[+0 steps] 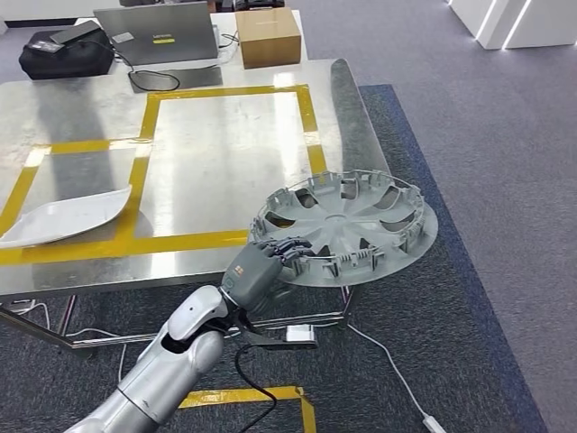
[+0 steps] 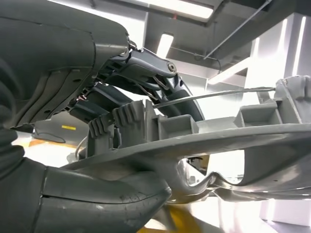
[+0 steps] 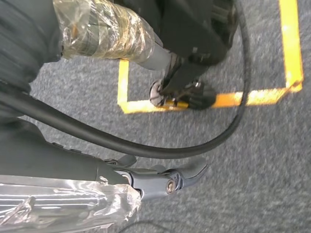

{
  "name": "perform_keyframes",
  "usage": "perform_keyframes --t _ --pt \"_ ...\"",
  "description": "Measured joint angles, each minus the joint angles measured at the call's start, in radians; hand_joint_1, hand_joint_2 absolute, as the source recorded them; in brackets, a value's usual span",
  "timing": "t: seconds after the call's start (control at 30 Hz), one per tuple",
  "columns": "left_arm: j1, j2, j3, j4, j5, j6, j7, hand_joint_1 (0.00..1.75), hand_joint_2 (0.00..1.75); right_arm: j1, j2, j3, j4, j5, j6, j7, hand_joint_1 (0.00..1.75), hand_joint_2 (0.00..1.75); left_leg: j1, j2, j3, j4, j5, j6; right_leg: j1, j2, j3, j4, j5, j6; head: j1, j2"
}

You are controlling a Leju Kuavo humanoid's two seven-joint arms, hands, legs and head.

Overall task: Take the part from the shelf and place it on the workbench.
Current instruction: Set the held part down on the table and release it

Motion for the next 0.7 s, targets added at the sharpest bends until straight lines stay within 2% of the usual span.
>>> perform_keyframes --t 0.03,0.07,0.13,0.17,0.2,0.23,0.27,0.3,0.33,0.37,0.47,0.53,0.57,0.63,0.67,0.7 --pt "-0.001 -0.002 0.0 0.0 0.0 0.0 0.0 1.75 1.75 -0.001 0.0 0.0 0.0 0.0 0.0 0.0 0.0 1.75 0.003 0.001 0.005 -0.005 -0.001 0.005 0.0 -0.001 -0.017 0.033 -0.018 0.004 0.002 0.0" --pt "-0.002 -0.003 0.0 0.0 0.0 -0.002 0.005 1.75 1.75 -0.001 0.0 0.0 0.0 0.0 0.0 0.0 0.0 1.75 0.005 0.001 0.008 -0.006 -0.004 0.009 -0.002 -0.001 -0.047 0.088 -0.042 0.008 0.003 0.0" --pt "-0.001 -0.004 0.002 0.001 -0.001 -0.008 0.023 1.75 1.75 0.001 0.0 0.0 0.0 0.0 0.001 0.0 0.0 1.75 0.005 0.002 0.011 -0.007 -0.012 0.014 -0.004 -0.002 -0.127 0.226 -0.087 0.014 0.005 0.0" --pt "0.0 -0.005 0.004 0.003 -0.002 -0.012 0.035 1.75 1.75 0.003 0.0 0.0 0.0 0.0 0.002 0.0 0.0 1.75 0.004 0.002 0.015 -0.006 -0.017 0.014 -0.004 -0.002 -0.157 0.269 -0.089 0.017 0.005 0.0" --pt "0.001 -0.005 0.008 0.006 -0.002 -0.015 0.044 1.75 1.75 0.004 0.0 0.0 0.0 0.001 0.003 0.0 0.0 1.75 0.004 0.002 0.021 -0.006 -0.022 0.013 -0.004 -0.003 -0.17 0.277 -0.072 0.018 0.005 0.0" --pt "0.001 -0.005 0.012 0.008 -0.002 -0.017 0.05 1.75 1.75 0.006 0.0 0.0 0.0 0.001 0.004 0.0 0.0 1.75 0.005 0.002 0.031 -0.006 -0.028 0.011 -0.005 -0.004 -0.162 0.242 -0.036 0.019 0.005 0.0" --pt "0.001 -0.005 0.016 0.01 -0.002 -0.018 0.053 1.75 1.75 0.006 -0.001 0.0 0.0 0.002 0.004 0.0 0.0 1.75 0.005 0.002 0.042 -0.006 -0.035 0.008 -0.005 -0.006 -0.136 0.175 0.011 0.018 0.006 0.0" --pt "0.001 -0.005 0.019 0.012 -0.002 -0.018 0.055 1.75 1.75 0.006 -0.001 0.0 0.0 0.002 0.004 0.0 0.0 1.75 0.004 0.002 0.051 -0.006 -0.043 0.003 -0.005 -0.009 -0.105 0.108 0.042 0.017 0.006 0.0" --pt "0.0 -0.005 0.022 0.013 -0.002 -0.018 0.056 1.75 1.75 0.005 -0.001 0.0 0.0 0.003 0.004 0.0 0.0 1.75 0.003 0.002 0.058 -0.005 -0.051 -0.003 -0.004 -0.011 -0.075 0.049 0.057 0.013 0.006 0.0" --pt "-0.002 -0.005 0.024 0.014 -0.002 -0.019 0.056 1.75 1.75 0.004 -0.002 0.0 0.0 0.003 0.004 0.0 0.0 1.75 0.001 0.002 0.062 -0.005 -0.057 -0.008 -0.003 -0.012 -0.055 0.015 0.058 0.009 0.005 0.0" --pt "-0.006 -0.006 0.029 0.015 -0.002 -0.021 0.057 1.75 1.75 0.004 -0.002 0.0 0.0 0.006 0.006 0.0 0.0 1.75 0.0 0.002 0.071 -0.008 -0.069 -0.024 -0.001 -0.011 -0.033 -0.003 0.035 -0.013 -0.002 0.0" --pt "-0.01 -0.008 0.032 0.014 -0.003 -0.024 0.057 1.75 1.75 0.005 -0.002 0.0 0.0 0.008 0.006 -0.001 0.0 1.75 0.001 0.002 0.064 0.029 -0.088 -0.035 -0.005 -0.011 -0.011 -0.011 0.025 -0.028 -0.008 0.0" --pt "-0.011 -0.008 0.034 0.014 -0.003 -0.026 0.057 1.75 1.75 0.005 -0.002 0.0 0.0 0.008 0.006 -0.002 0.0 1.75 0.002 0.002 0.039 0.08 -0.105 -0.04 -0.006 -0.011 0.001 -0.015 0.018 -0.033 -0.011 0.0" --pt "-0.009 -0.007 0.039 0.017 -0.002 -0.029 0.057 1.75 1.75 0.004 -0.002 0.0 0.0 0.009 0.006 -0.002 0.0 1.75 0.002 0.002 -0.054 0.226 -0.142 -0.044 -0.005 -0.008 0.022 -0.018 0.001 -0.038 -0.016 0.0" --pt "-0.006 -0.006 0.041 0.019 -0.002 -0.031 0.057 1.75 1.75 0.005 -0.002 0.0 0.0 0.009 0.006 -0.002 0.0 1.75 0.002 0.002 -0.099 0.28 -0.144 -0.044 -0.005 -0.006 0.033 -0.018 -0.009 -0.038 -0.015 0.0" --pt "-0.003 -0.005 0.043 0.021 -0.002 -0.032 0.057 1.75 1.75 0.007 -0.002 0.0 0.0 0.01 0.006 -0.002 0.0 1.75 0.002 0.002 -0.13 0.299 -0.124 -0.042 -0.004 -0.004 0.047 -0.018 -0.021 -0.038 -0.016 0.0"
